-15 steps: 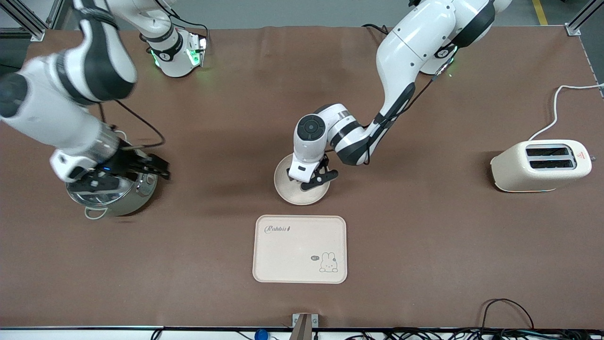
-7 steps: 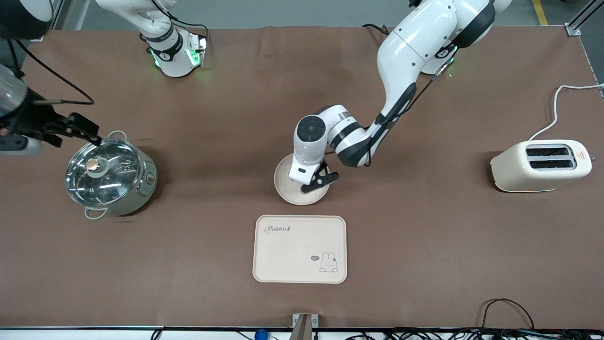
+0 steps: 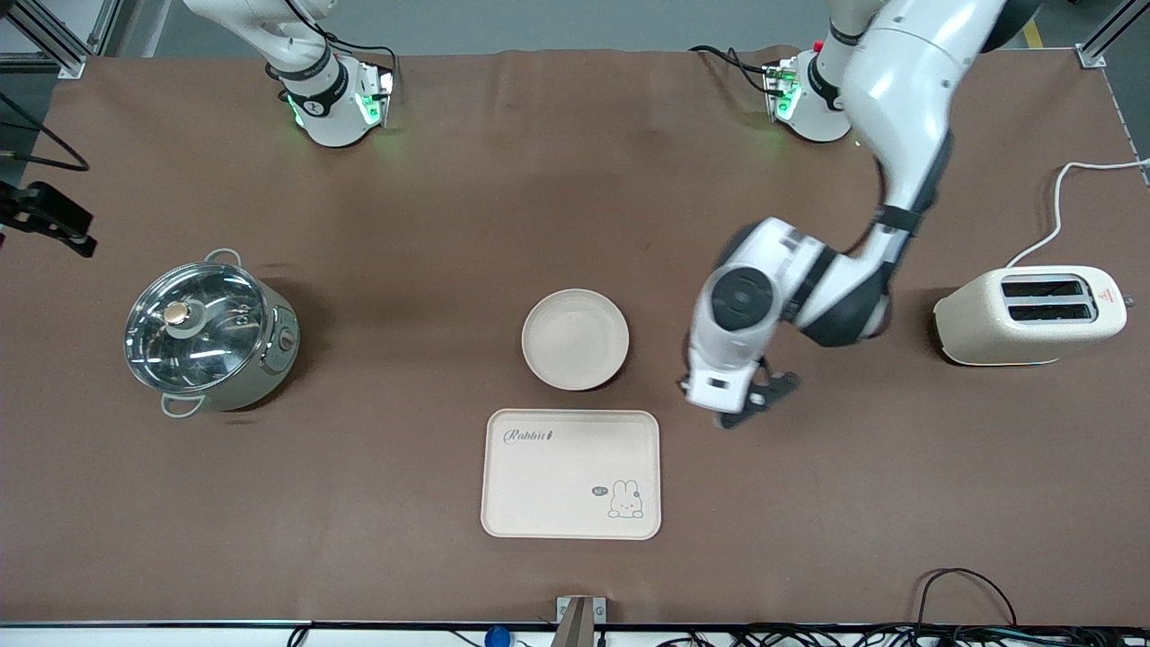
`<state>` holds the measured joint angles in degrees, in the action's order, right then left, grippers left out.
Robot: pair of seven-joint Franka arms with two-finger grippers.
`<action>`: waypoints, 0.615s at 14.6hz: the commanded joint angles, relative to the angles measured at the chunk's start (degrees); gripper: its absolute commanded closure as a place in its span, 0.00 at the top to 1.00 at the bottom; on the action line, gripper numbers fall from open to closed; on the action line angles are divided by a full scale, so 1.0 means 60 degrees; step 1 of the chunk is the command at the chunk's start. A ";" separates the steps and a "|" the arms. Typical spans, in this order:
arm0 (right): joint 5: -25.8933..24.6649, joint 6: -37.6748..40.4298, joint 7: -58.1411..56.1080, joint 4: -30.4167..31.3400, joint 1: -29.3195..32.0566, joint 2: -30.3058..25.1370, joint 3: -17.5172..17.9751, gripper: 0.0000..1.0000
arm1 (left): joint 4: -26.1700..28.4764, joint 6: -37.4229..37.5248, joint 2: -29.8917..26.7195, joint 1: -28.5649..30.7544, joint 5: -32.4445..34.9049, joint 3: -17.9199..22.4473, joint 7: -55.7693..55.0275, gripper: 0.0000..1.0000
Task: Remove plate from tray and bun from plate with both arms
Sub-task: 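Carry the bun toward the toaster and lower it with the left gripper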
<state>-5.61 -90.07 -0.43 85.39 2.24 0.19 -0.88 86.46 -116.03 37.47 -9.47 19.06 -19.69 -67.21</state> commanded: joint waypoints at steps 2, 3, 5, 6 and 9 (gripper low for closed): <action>-0.0060 0.0129 0.0027 -0.0066 0.0007 -0.0061 0.0147 1.00 | 0.1496 -0.1442 0.0111 0.1750 0.0045 -0.0233 0.0055 0.12; -0.0046 0.0187 0.0041 -0.0066 -0.0022 -0.0062 0.0162 1.00 | 0.1731 -0.1956 0.0243 0.2045 0.0045 -0.0233 0.0069 0.12; 0.0580 0.0304 0.0071 -0.0051 0.0050 -0.0076 0.0089 1.00 | 0.1792 -0.2327 0.0565 0.2252 0.0089 -0.0204 0.0069 0.18; 0.0816 0.0334 0.0056 0.0021 0.0123 -0.0076 0.0045 1.00 | 0.1792 -0.2342 0.0653 0.2456 0.0133 -0.0219 0.0185 0.22; 0.0848 0.0349 -0.0104 0.0007 0.0285 -0.0047 0.0030 1.00 | 0.1792 -0.2342 0.0800 0.2940 0.0090 -0.0219 0.1050 0.86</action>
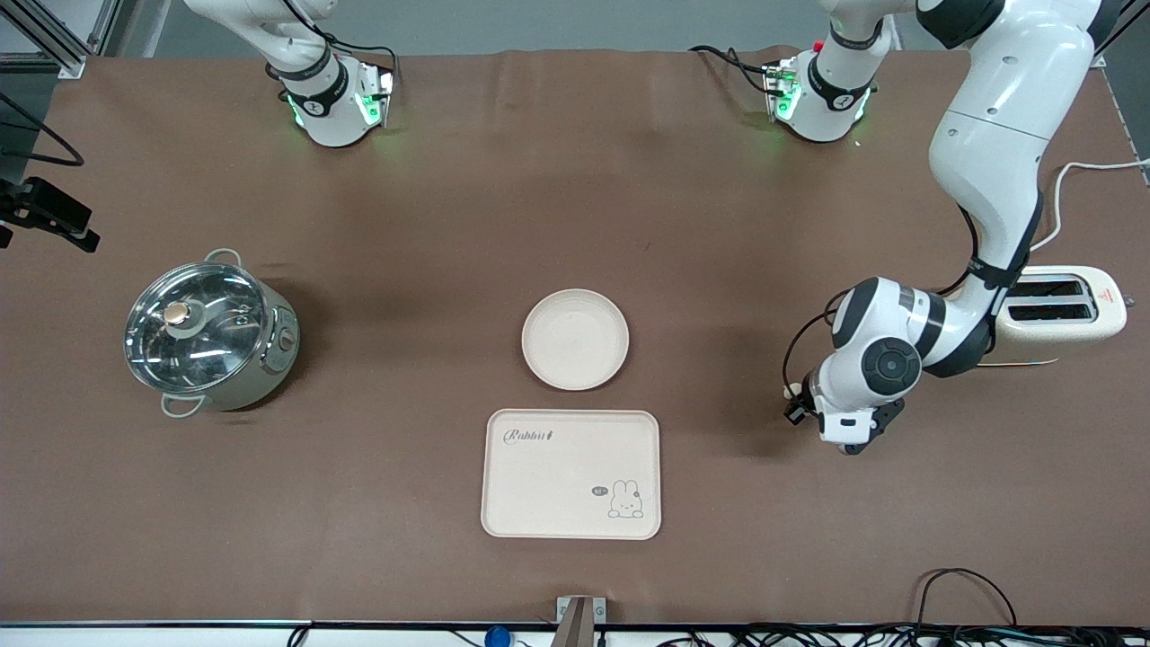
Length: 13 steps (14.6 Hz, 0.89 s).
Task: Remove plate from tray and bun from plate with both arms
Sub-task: 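Carry the bun toward the toaster and lower it with the left gripper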
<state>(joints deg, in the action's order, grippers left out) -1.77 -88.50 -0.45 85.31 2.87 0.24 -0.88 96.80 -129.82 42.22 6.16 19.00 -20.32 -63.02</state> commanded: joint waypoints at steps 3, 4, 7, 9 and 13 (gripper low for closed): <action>0.0222 0.0321 -0.0130 0.0035 0.0313 -0.0084 0.0015 1.00 | -0.0020 0.0088 -0.0238 0.0350 0.0027 -0.0245 0.0309 1.00; 0.0222 0.0481 -0.0101 0.0035 0.0313 -0.0127 0.0015 1.00 | -0.0006 0.0452 -0.0776 0.0350 -0.0002 -0.0478 0.0323 1.00; 0.0222 0.0410 -0.0115 0.0020 0.0269 -0.0128 0.0044 1.00 | -0.0822 0.2806 -0.2053 0.0365 -0.0105 -0.1049 0.0469 1.00; 0.0208 0.0366 -0.0115 0.0005 0.0211 -0.0113 0.0088 1.00 | -0.1497 0.3718 -0.2493 0.0379 -0.0119 -0.1183 0.0790 1.00; 0.0134 0.0249 -0.0130 -0.0039 0.0181 -0.0113 0.0118 1.00 | -0.2363 0.5416 -0.3839 0.0786 -0.0556 -0.1227 0.3260 1.00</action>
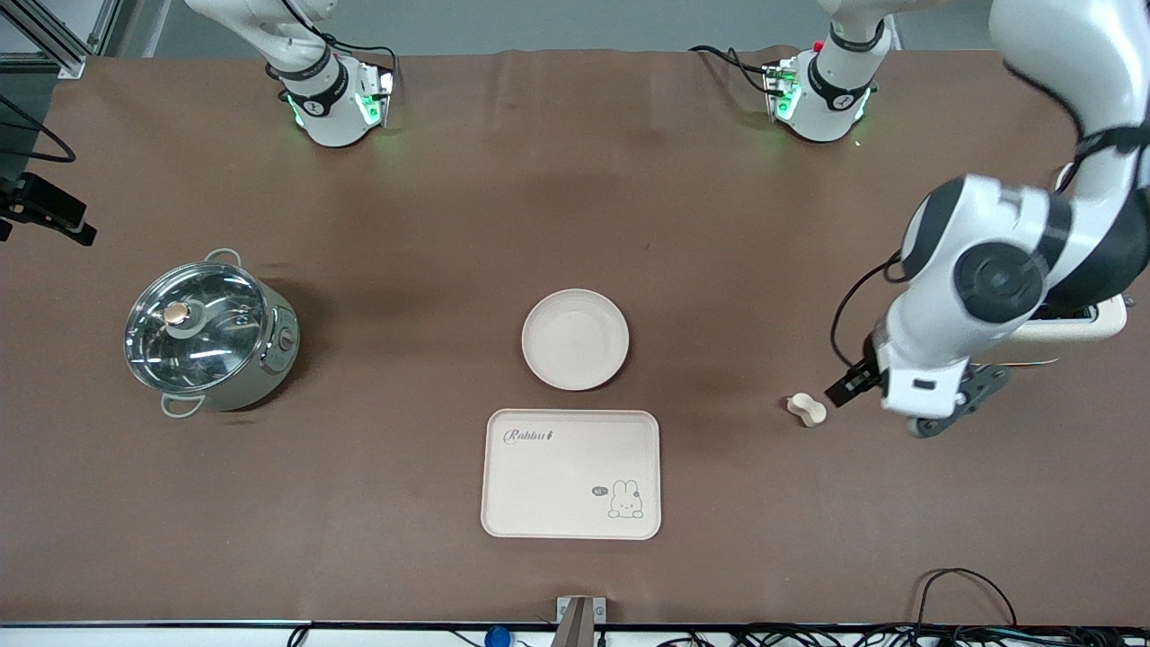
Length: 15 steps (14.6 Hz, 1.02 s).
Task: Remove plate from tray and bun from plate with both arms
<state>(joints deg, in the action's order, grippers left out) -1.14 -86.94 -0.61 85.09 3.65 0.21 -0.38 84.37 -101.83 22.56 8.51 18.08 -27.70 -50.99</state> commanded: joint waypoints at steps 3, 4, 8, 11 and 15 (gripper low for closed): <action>0.0043 0.0017 -0.0104 -0.0002 0.0065 -0.0108 0.0004 1.00 | -0.0628 0.1661 -0.1793 0.1099 -0.1591 0.0031 0.3949 1.00; 0.0057 0.0003 -0.0104 -0.0002 0.0050 -0.0094 0.0004 1.00 | -0.0629 0.2128 -0.2334 0.1231 -0.1695 0.0031 0.4842 1.00; 0.0072 -0.0100 -0.0089 0.0027 0.0006 -0.0079 0.0033 1.00 | -0.0571 0.3258 -0.3407 0.1803 -0.2412 0.0119 0.7074 1.00; 0.0087 -0.0056 -0.0060 0.0027 -0.0037 -0.0108 0.0048 1.00 | 0.0539 0.3290 -0.4534 -0.0397 -0.2574 0.2320 0.7531 1.00; 0.0087 -0.0085 -0.0002 0.0027 -0.0111 -0.0108 0.0048 1.00 | 0.1991 0.3319 -0.5824 -0.1681 -0.2999 0.3561 0.7634 1.00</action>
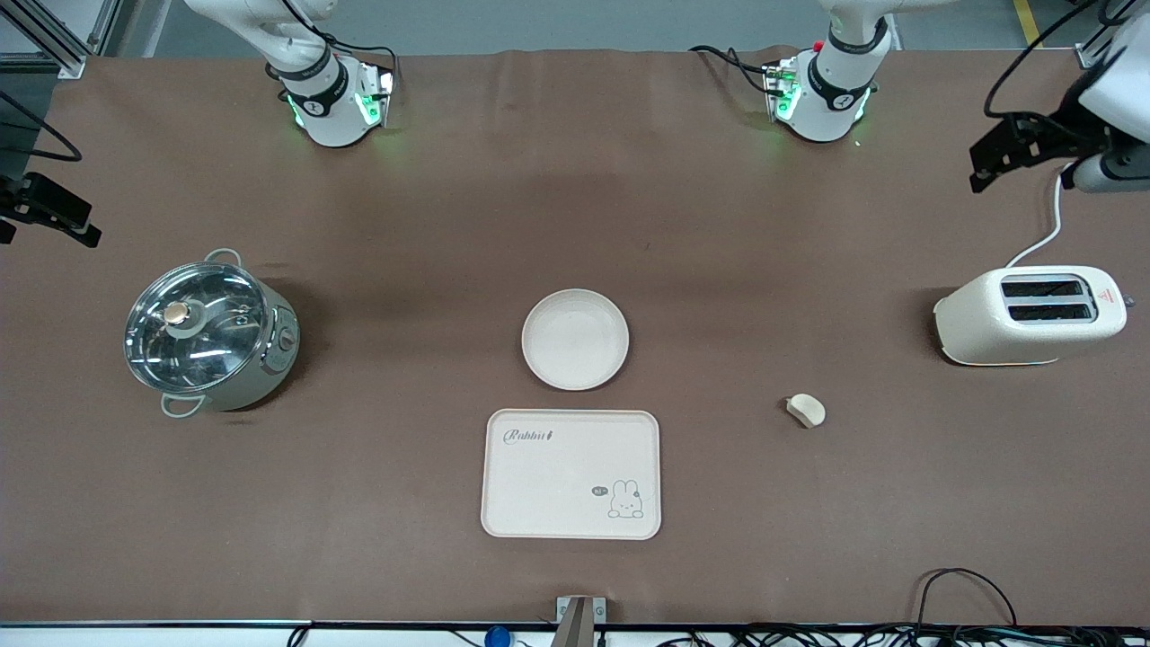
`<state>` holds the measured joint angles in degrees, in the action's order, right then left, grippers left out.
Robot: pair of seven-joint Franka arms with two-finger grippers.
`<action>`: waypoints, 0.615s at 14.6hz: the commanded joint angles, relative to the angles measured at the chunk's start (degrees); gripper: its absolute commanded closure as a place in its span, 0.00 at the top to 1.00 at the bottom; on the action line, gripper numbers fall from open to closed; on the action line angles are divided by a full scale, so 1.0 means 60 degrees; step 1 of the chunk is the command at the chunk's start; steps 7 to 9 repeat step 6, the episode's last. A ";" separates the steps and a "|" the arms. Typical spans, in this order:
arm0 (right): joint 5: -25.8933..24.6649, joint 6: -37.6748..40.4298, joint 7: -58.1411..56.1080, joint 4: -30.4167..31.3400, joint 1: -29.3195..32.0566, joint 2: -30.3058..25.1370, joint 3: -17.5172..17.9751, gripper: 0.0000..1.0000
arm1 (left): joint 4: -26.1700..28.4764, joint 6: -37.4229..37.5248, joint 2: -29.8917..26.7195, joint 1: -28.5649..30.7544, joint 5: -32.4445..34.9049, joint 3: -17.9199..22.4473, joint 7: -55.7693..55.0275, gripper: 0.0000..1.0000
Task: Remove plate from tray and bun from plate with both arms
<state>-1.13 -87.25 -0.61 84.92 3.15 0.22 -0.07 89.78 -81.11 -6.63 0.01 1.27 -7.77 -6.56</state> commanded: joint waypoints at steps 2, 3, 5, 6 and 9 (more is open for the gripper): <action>0.0085 -0.0048 0.0000 0.0055 -0.0026 -0.0095 -0.0002 1.00 | 0.1195 -0.0149 -0.1106 -0.0499 -0.0182 0.0488 0.0491 1.00; 0.0085 -0.0048 0.0000 0.0055 -0.0055 -0.0095 -0.0002 1.00 | 0.1136 -0.0149 -0.1077 -0.0456 -0.0153 0.0533 0.0928 1.00; 0.0085 -0.0048 0.0000 0.0055 -0.0056 -0.0095 -0.0002 1.00 | 0.0874 -0.0134 -0.0975 -0.0353 -0.0095 0.0548 0.1371 1.00; 0.0085 -0.0048 0.0000 0.0055 -0.0056 -0.0095 -0.0002 1.00 | 0.0683 -0.0105 -0.0801 -0.0367 -0.0065 0.0548 0.1386 1.00; 0.0085 -0.0048 0.0000 0.0055 -0.0056 -0.0095 -0.0002 1.00 | 0.0683 -0.0105 -0.0801 -0.0367 -0.0065 0.0548 0.1386 1.00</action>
